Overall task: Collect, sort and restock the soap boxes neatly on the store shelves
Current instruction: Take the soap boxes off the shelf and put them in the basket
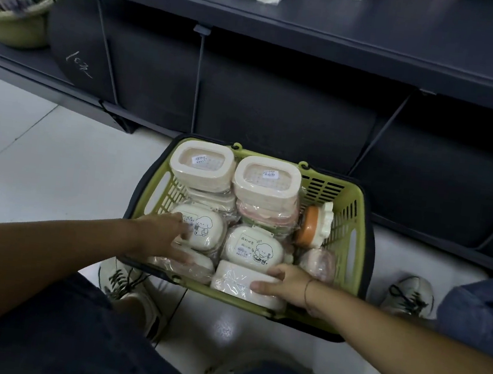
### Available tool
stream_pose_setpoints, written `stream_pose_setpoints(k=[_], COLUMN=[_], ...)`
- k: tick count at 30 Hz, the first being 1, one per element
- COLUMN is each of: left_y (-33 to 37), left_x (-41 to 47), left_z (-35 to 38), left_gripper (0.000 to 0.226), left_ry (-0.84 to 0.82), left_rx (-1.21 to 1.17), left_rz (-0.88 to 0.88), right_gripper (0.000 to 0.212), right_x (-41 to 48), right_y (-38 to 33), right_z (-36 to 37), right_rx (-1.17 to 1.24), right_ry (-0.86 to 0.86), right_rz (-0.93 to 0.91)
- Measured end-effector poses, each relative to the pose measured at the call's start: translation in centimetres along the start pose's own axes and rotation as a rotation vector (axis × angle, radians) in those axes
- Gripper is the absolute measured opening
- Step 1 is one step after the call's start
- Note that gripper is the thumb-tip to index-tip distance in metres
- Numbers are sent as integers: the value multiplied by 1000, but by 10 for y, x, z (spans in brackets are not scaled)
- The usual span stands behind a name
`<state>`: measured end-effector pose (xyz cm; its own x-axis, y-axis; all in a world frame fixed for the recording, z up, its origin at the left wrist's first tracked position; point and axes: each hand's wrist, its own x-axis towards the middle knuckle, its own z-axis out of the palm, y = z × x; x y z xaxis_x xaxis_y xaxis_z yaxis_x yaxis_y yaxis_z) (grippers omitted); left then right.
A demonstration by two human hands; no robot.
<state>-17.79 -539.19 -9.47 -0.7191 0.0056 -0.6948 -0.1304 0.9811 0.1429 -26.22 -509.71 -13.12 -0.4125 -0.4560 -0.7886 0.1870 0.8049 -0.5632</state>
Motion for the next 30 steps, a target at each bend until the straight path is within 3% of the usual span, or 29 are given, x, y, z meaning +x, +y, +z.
stream_pose_setpoints(k=[3, 6, 8, 11, 13, 18, 22, 26, 30], left_y=[26, 53, 69, 80, 77, 70, 70, 70, 62], left_x=[16, 35, 46, 60, 67, 81, 94, 99, 101], left_z=[-14, -3, 10, 17, 18, 23, 31, 37, 29], left_gripper=[110, 116, 115, 81, 56, 83, 91, 92, 89], left_ry=[132, 89, 53, 57, 76, 179, 305, 339, 278], left_rx=[-25, -235, -279, -130, -4, 220, 262, 172, -31], left_rz=[125, 273, 294, 287, 306, 327, 305, 269, 317], right_gripper=[86, 61, 66, 87, 89, 68, 104, 74, 38], right_x=[1, -4, -8, -14, -19, -28, -21, -5, 8], right_y=[2, 1, 1, 2, 0, -7, 1, 11, 11], right_z=[-3, -17, -33, -55, -66, -85, -83, -57, -37], right_rx=[21, 5, -41, -25, 10, -52, -43, -172, -94], right_ry=[-14, -68, -102, -172, -238, -333, -338, -194, -155], right_rz=[7, 17, 52, 165, 200, 214, 193, 108, 58])
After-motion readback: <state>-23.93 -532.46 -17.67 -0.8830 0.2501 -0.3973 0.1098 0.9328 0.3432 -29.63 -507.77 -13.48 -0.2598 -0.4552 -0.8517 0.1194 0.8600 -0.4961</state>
